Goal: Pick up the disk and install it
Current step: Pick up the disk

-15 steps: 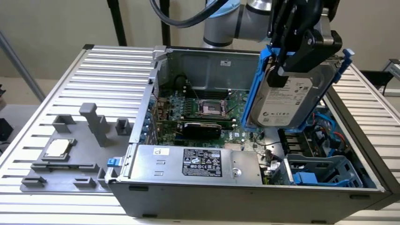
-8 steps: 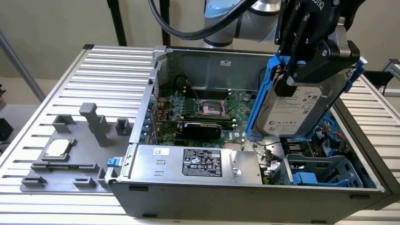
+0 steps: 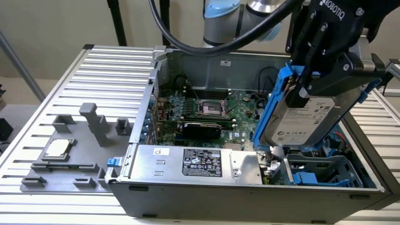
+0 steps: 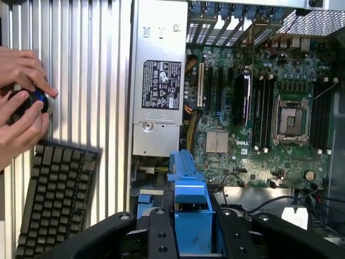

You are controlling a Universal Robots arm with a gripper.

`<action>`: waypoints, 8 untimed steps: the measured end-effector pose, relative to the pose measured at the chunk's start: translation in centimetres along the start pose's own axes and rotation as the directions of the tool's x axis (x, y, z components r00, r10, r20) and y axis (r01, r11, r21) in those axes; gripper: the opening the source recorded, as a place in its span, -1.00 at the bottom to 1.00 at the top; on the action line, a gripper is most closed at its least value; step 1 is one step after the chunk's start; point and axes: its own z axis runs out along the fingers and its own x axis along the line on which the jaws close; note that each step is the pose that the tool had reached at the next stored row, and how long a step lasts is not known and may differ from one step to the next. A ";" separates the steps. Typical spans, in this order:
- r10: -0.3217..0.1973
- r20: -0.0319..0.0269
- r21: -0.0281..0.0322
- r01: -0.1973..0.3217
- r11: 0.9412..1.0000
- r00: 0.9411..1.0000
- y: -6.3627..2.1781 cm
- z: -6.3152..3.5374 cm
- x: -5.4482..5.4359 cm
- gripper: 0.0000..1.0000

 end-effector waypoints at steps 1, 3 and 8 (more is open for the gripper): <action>0.000 0.000 0.000 0.000 1.000 1.000 -0.11 0.00 0.3 -0.35; 0.000 0.000 0.000 0.000 1.000 1.000 -0.43 -0.01 0.7 -0.35; 0.000 0.000 -0.001 0.000 1.000 1.000 -2.29 -0.01 1.4 -0.35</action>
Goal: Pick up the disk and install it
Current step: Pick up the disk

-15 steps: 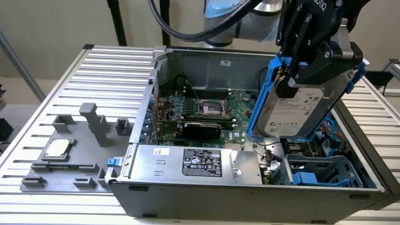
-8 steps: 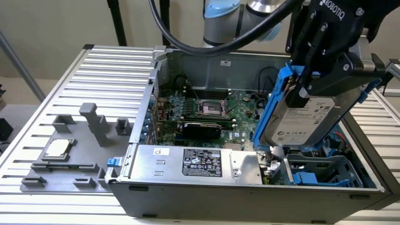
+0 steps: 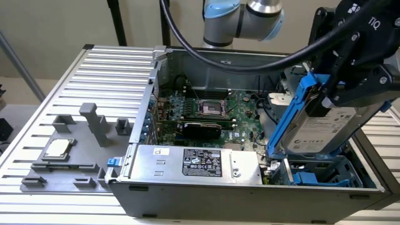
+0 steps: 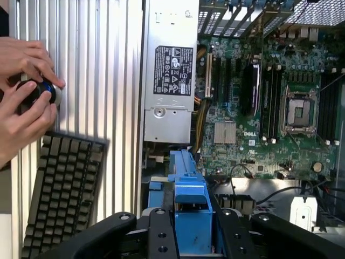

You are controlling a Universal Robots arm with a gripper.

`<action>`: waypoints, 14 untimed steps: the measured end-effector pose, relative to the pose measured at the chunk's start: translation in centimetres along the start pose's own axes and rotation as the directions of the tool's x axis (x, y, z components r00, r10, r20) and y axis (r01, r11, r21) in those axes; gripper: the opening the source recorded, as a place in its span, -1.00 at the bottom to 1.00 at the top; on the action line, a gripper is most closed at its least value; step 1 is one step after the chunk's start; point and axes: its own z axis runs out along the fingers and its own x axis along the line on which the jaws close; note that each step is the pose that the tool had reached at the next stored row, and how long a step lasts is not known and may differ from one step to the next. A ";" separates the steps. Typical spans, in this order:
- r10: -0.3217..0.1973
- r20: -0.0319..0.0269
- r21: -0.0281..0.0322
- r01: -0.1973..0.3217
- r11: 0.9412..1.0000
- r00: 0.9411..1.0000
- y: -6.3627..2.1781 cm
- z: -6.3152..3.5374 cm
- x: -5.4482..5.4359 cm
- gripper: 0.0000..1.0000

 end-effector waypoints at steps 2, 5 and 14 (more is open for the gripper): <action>0.000 0.000 0.000 0.000 1.000 1.000 -0.90 0.03 0.1 -0.35; 0.000 0.000 0.000 0.000 1.000 1.000 -2.29 0.15 0.3 -0.35; 0.002 0.000 0.000 -0.002 1.000 1.000 -4.52 0.56 0.7 -0.35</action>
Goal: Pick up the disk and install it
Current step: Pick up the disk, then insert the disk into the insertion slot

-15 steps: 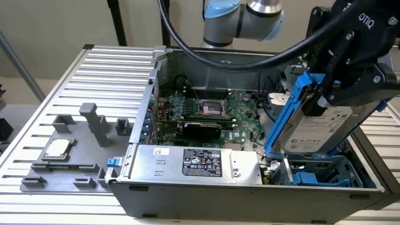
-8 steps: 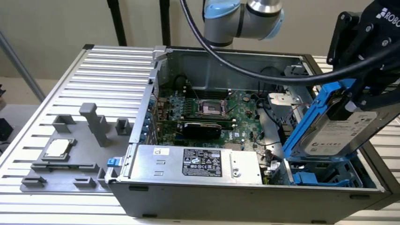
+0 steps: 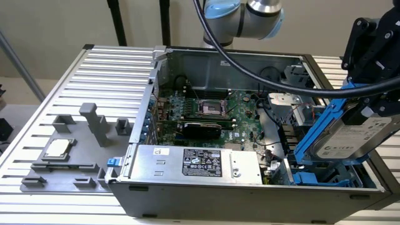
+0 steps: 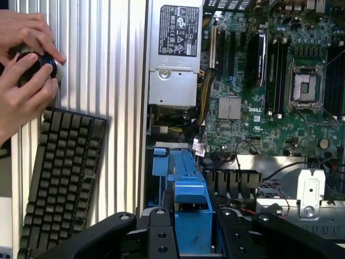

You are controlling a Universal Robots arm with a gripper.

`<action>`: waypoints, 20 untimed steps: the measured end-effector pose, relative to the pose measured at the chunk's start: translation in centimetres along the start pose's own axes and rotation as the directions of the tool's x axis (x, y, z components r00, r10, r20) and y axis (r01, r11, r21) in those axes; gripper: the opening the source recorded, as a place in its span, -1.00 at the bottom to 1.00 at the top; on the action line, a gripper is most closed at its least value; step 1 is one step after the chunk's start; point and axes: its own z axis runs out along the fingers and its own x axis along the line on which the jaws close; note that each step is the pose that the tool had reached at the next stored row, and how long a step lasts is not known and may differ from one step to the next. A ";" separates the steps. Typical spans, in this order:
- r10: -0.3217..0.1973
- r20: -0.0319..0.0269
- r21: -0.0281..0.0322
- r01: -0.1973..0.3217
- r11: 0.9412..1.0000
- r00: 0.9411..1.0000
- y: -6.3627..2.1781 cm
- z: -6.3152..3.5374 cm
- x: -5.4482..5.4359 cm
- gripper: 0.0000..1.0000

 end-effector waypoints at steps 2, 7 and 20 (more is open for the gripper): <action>0.000 0.000 0.000 0.000 1.000 1.000 -0.01 0.03 0.0 -0.35; 0.010 0.000 0.000 -0.010 1.000 1.000 -0.08 0.28 0.0 -0.35; 0.052 0.001 0.002 -0.052 0.999 0.999 -0.19 1.33 0.1 -0.35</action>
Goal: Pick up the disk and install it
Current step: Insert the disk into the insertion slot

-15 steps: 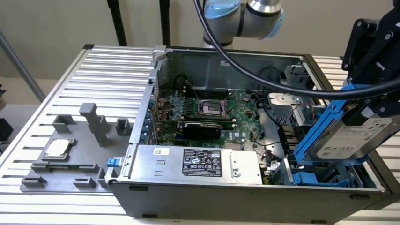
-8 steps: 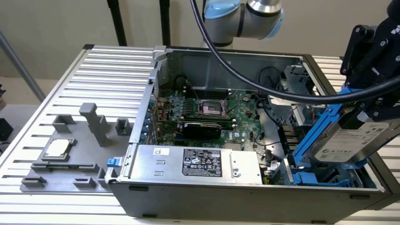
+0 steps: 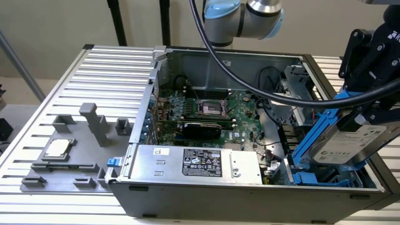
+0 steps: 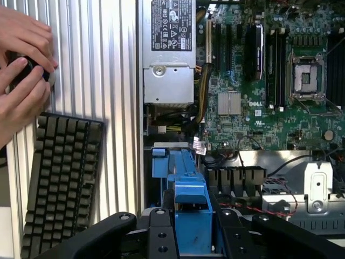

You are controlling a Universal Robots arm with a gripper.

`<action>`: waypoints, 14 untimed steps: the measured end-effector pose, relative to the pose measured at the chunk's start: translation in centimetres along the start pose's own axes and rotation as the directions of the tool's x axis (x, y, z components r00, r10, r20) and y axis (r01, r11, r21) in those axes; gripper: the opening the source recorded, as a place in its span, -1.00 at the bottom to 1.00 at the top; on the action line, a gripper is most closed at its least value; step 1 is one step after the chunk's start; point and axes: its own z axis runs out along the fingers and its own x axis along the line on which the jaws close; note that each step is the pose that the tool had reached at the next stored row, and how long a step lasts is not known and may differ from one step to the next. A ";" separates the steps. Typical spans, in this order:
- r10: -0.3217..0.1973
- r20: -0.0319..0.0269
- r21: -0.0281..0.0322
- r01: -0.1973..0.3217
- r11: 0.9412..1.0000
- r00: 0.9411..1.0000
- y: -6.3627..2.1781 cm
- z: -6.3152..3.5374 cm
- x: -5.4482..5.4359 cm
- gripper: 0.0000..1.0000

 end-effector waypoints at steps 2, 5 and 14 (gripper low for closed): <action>-0.002 0.000 0.000 0.002 1.000 1.000 -0.02 0.10 0.0 -0.35; -0.008 0.000 0.000 0.008 1.000 1.000 -0.06 0.23 0.0 -0.35; -0.022 0.000 -0.001 0.022 1.000 1.000 -0.11 0.68 0.0 -0.35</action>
